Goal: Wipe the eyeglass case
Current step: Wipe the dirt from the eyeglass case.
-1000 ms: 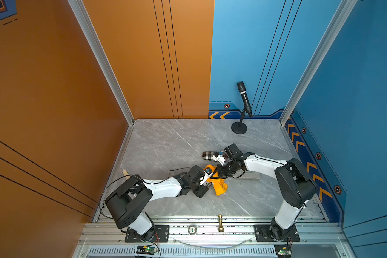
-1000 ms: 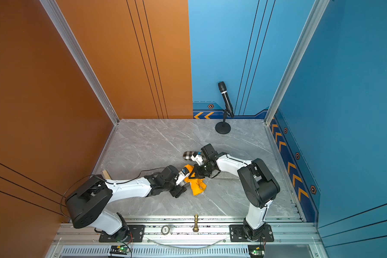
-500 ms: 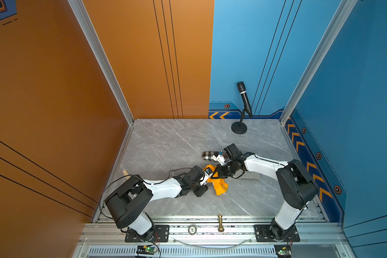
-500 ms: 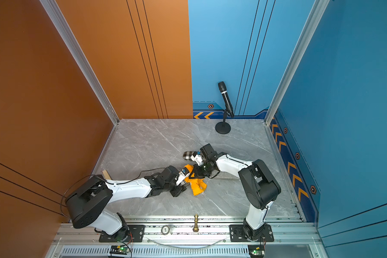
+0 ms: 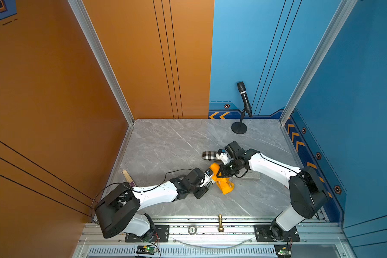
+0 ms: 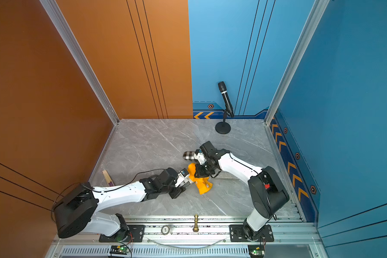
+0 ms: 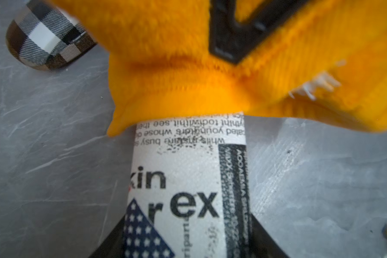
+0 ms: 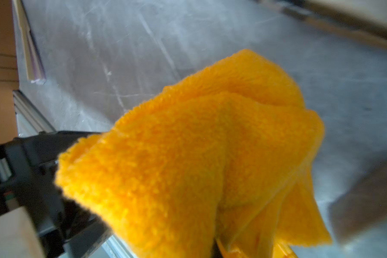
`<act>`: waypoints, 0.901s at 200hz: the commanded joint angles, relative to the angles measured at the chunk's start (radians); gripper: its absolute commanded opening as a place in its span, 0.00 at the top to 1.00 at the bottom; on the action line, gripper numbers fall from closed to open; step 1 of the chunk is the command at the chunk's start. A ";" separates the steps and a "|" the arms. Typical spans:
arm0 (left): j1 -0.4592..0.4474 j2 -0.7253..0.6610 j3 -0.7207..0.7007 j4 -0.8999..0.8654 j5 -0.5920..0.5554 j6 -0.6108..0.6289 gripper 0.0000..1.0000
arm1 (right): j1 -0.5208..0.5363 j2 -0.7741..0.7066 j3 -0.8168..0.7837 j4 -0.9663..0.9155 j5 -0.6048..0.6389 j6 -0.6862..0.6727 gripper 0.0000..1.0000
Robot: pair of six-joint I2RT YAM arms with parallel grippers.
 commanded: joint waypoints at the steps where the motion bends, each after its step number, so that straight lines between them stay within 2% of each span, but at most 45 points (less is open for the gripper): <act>1: -0.010 -0.036 0.008 0.075 -0.018 -0.008 0.64 | 0.054 -0.032 -0.047 0.091 -0.118 0.137 1.00; 20: -0.008 -0.063 -0.005 0.103 -0.024 -0.013 0.64 | 0.051 -0.051 -0.103 0.199 -0.195 0.224 1.00; 39: -0.008 -0.099 -0.024 0.120 -0.024 -0.012 0.64 | -0.019 -0.053 -0.135 0.203 -0.210 0.219 1.00; 65: -0.007 -0.154 -0.036 0.099 -0.021 -0.007 0.64 | -0.166 -0.064 -0.126 0.105 -0.171 0.124 1.00; 89: -0.002 -0.194 -0.040 0.050 -0.050 -0.016 0.64 | -0.221 -0.074 -0.050 -0.063 -0.093 -0.009 1.00; 115: 0.043 -0.203 -0.004 -0.045 -0.028 -0.066 0.64 | -0.273 -0.153 -0.003 -0.135 -0.069 -0.045 1.00; 132: 0.083 -0.199 0.029 -0.083 0.052 -0.115 0.64 | -0.247 -0.235 0.026 -0.155 -0.025 -0.054 1.00; 147: 0.122 -0.199 0.058 -0.085 0.150 -0.171 0.64 | -0.178 -0.310 0.027 -0.123 0.007 -0.033 1.00; 180: 0.196 -0.219 0.102 -0.055 0.360 -0.278 0.64 | 0.017 -0.454 -0.085 0.105 -0.004 0.080 1.00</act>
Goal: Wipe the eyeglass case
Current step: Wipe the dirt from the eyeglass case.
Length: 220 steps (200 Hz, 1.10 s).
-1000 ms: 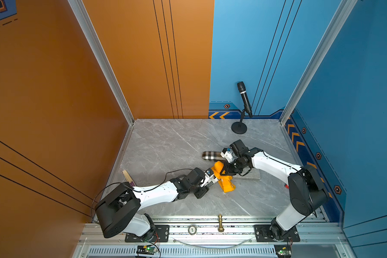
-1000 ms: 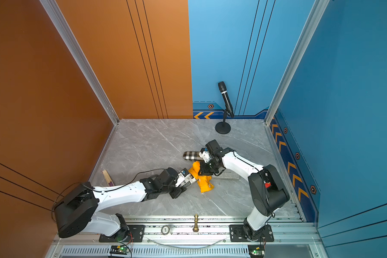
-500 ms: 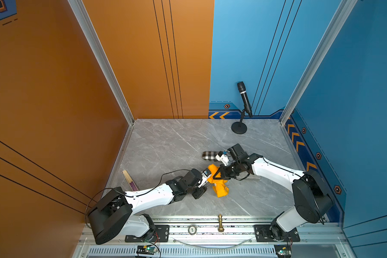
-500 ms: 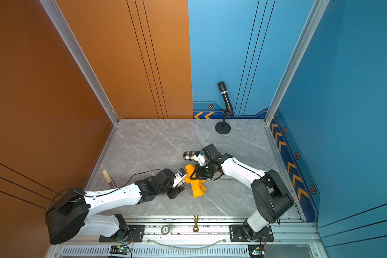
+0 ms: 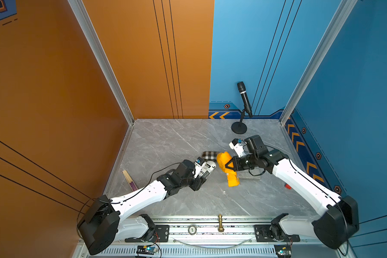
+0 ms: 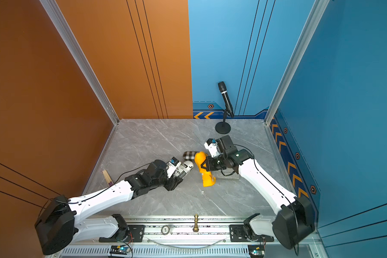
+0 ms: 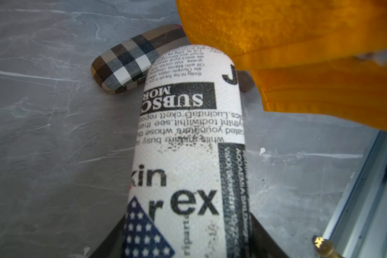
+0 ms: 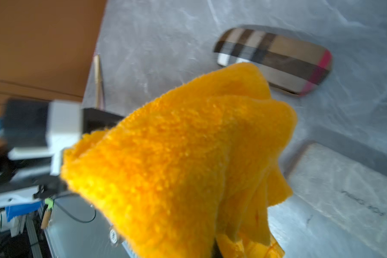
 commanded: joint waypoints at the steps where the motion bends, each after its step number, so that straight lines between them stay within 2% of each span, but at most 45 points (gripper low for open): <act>1: 0.043 -0.026 0.054 0.026 0.210 -0.111 0.64 | 0.120 -0.067 -0.066 0.138 0.016 0.067 1.00; 21: 0.055 -0.037 0.077 0.037 0.317 -0.135 0.64 | 0.231 -0.036 -0.064 0.168 0.052 0.068 1.00; 40: 0.054 -0.046 0.094 0.023 0.386 -0.145 0.63 | 0.244 0.026 -0.047 0.197 0.038 0.055 1.00; 56: 0.055 -0.068 0.078 0.049 0.441 -0.173 0.64 | 0.173 0.062 -0.066 0.265 -0.040 0.067 1.00; 69: 0.060 -0.091 0.050 0.106 0.486 -0.218 0.64 | 0.047 0.078 -0.084 0.295 -0.093 0.083 1.00; 80: 0.063 -0.108 0.018 0.185 0.514 -0.270 0.63 | 0.001 0.076 -0.084 0.282 -0.078 0.062 1.00; 100: 0.062 -0.119 -0.023 0.258 0.513 -0.322 0.63 | 0.014 0.064 -0.061 0.232 -0.013 0.010 1.00; 131: 0.050 -0.095 -0.012 0.224 0.494 -0.313 0.64 | 0.100 0.061 -0.098 0.344 -0.075 0.091 1.00; 155: 0.049 -0.102 -0.023 0.270 0.496 -0.332 0.64 | 0.144 0.081 -0.132 0.415 -0.090 0.135 1.00; 180: 0.054 -0.102 -0.014 0.270 0.512 -0.335 0.64 | 0.091 0.087 -0.155 0.433 -0.088 0.149 1.00; 202: 0.053 -0.102 -0.025 0.286 0.531 -0.350 0.64 | -0.005 0.060 -0.200 0.532 -0.140 0.209 1.00; 220: 0.056 -0.112 -0.053 0.337 0.529 -0.384 0.64 | 0.013 0.060 -0.209 0.552 -0.153 0.214 1.00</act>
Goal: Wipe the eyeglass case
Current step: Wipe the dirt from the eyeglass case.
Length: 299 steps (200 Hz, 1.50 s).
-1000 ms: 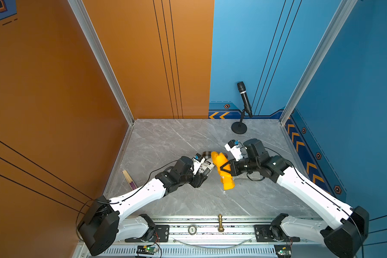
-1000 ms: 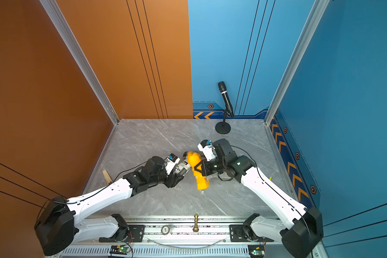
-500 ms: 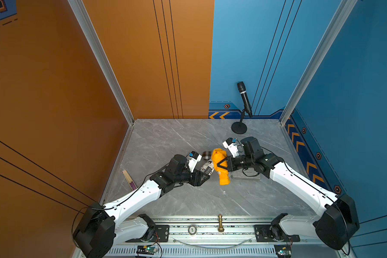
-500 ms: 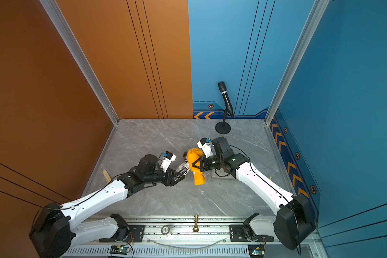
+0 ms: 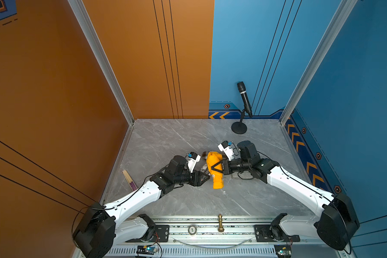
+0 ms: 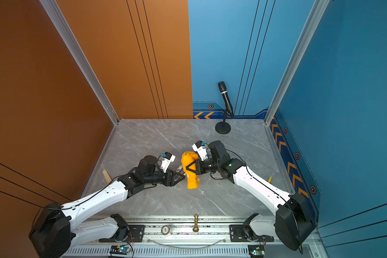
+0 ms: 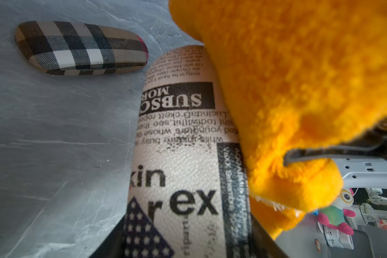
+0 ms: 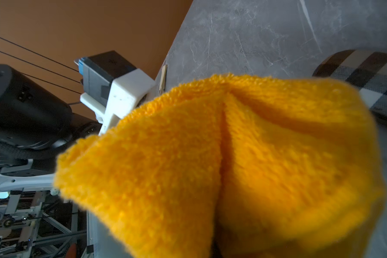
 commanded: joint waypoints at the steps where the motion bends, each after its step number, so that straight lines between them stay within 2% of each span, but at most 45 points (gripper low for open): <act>1: -0.026 -0.043 -0.005 0.206 0.176 0.002 0.63 | -0.010 0.010 -0.033 0.097 0.033 0.044 1.00; 26: -0.015 -0.053 -0.015 0.226 0.164 -0.014 0.63 | 0.119 0.034 -0.013 0.041 0.059 -0.011 1.00; 45: -0.008 -0.051 -0.014 0.236 0.173 -0.021 0.63 | 0.155 0.048 -0.017 0.024 0.074 -0.025 1.00; 53: -0.006 -0.053 -0.015 0.237 0.177 -0.023 0.63 | 0.144 0.046 -0.020 0.011 0.089 -0.032 1.00; 80: 0.001 -0.071 -0.022 0.240 0.183 -0.029 0.63 | -0.035 0.038 -0.043 0.023 0.082 -0.041 1.00; 108: 0.002 -0.073 -0.012 0.226 0.198 -0.027 0.63 | -0.149 0.043 -0.029 0.043 0.100 -0.063 1.00; 146: 0.012 -0.060 0.041 0.082 0.193 0.037 0.64 | -0.207 0.020 0.035 0.070 0.077 -0.022 1.00; 176: 0.011 -0.058 0.101 -0.079 0.164 0.146 0.64 | -0.228 -0.034 0.153 -0.109 0.075 -0.063 1.00; 208: -0.005 -0.015 0.171 -0.135 0.123 0.235 0.65 | -0.239 -0.099 0.262 -0.308 0.140 -0.116 1.00; 224: -0.064 0.006 0.240 -0.269 -0.017 0.352 0.66 | -0.248 -0.101 0.336 -0.414 0.164 -0.141 1.00; 259: -0.283 0.065 0.345 -0.425 -0.564 0.656 0.69 | -0.232 -0.026 0.524 -0.603 0.209 -0.168 1.00; 278: -0.422 0.079 0.305 -0.356 -0.886 0.839 0.69 | -0.207 0.020 0.607 -0.641 0.206 -0.159 1.00; 299: -0.540 0.078 0.197 -0.127 -1.124 1.050 0.69 | -0.156 0.088 0.685 -0.682 0.202 -0.160 1.00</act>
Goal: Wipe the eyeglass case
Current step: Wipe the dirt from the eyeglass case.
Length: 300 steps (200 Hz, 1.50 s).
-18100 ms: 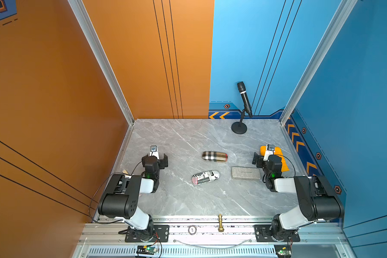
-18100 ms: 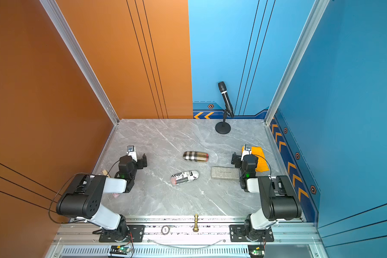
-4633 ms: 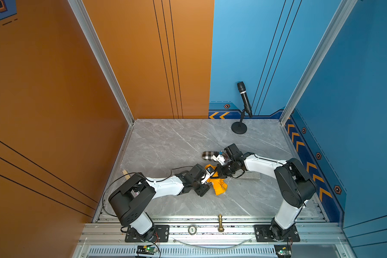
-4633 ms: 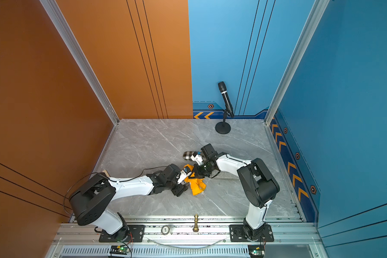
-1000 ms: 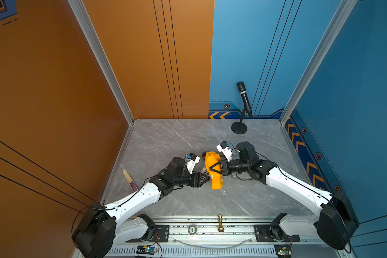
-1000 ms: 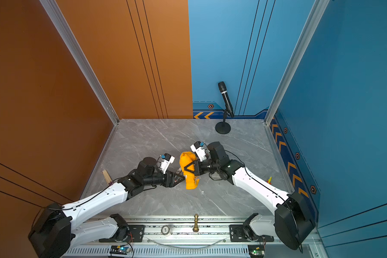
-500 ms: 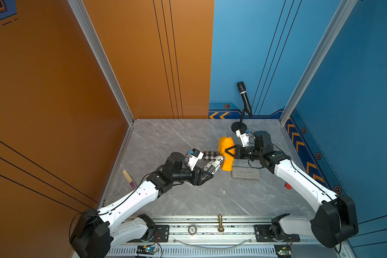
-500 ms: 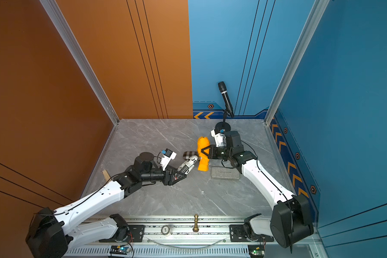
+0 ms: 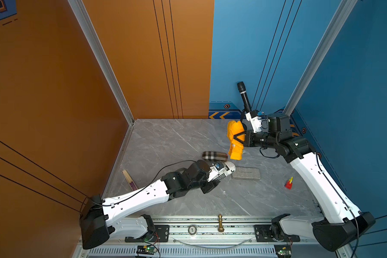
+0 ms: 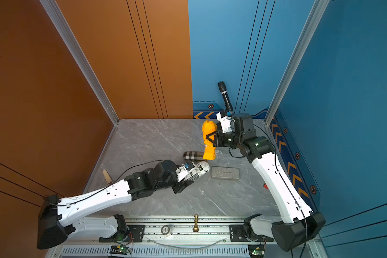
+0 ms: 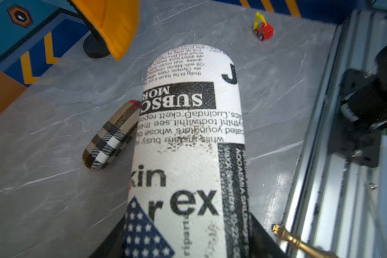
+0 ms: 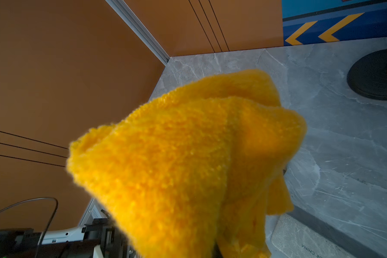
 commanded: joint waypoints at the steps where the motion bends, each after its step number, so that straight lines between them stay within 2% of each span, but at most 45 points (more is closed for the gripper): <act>1: -0.101 0.003 -0.093 0.188 -0.456 0.337 0.69 | 0.054 0.068 0.084 -0.126 0.018 -0.022 1.00; 29: -0.169 0.008 -0.162 0.421 -0.671 0.545 0.69 | 0.172 0.171 0.133 -0.161 0.013 -0.037 1.00; 43: -0.181 0.009 -0.184 0.496 -0.705 0.625 0.69 | 0.224 0.219 0.126 -0.172 0.007 -0.044 1.00; 54: -0.180 0.004 -0.185 0.511 -0.712 0.643 0.69 | 0.260 0.245 0.100 -0.171 -0.010 -0.054 1.00; 79: -0.171 -0.032 -0.191 0.500 -0.684 0.624 0.68 | 0.286 0.250 -0.025 -0.142 0.001 -0.060 1.00; 103: -0.156 -0.061 -0.203 0.475 -0.678 0.586 0.68 | 0.200 0.209 -0.147 -0.154 0.006 -0.083 1.00; 123: -0.140 -0.081 -0.211 0.446 -0.649 0.549 0.68 | 0.141 0.175 -0.177 -0.205 0.015 -0.142 1.00; 136: -0.127 -0.090 -0.211 0.428 -0.606 0.519 0.68 | 0.173 0.184 -0.138 -0.235 0.037 -0.164 1.00; 181: -0.098 -0.053 -0.197 0.404 -0.563 0.475 0.68 | 0.371 0.285 -0.050 -0.146 -0.067 -0.084 1.00; 193: -0.085 -0.058 -0.205 0.402 -0.544 0.454 0.68 | 0.388 0.297 -0.040 -0.147 -0.086 -0.086 1.00; 216: -0.056 -0.074 -0.209 0.392 -0.521 0.417 0.67 | 0.351 0.273 -0.085 -0.146 -0.133 -0.088 1.00; 229: -0.036 -0.086 -0.209 0.373 -0.479 0.393 0.67 | 0.273 0.243 -0.132 -0.148 -0.148 -0.088 1.00; 263: -0.006 -0.125 -0.221 0.333 -0.450 0.349 0.67 | 0.149 0.155 -0.215 -0.235 -0.111 -0.150 1.00; 283: -0.009 -0.126 -0.223 0.331 -0.421 0.334 0.67 | 0.165 0.143 -0.199 -0.240 -0.105 -0.150 1.00; 300: -0.005 -0.107 -0.216 0.343 -0.410 0.326 0.67 | 0.235 0.174 -0.183 -0.183 -0.133 -0.105 1.00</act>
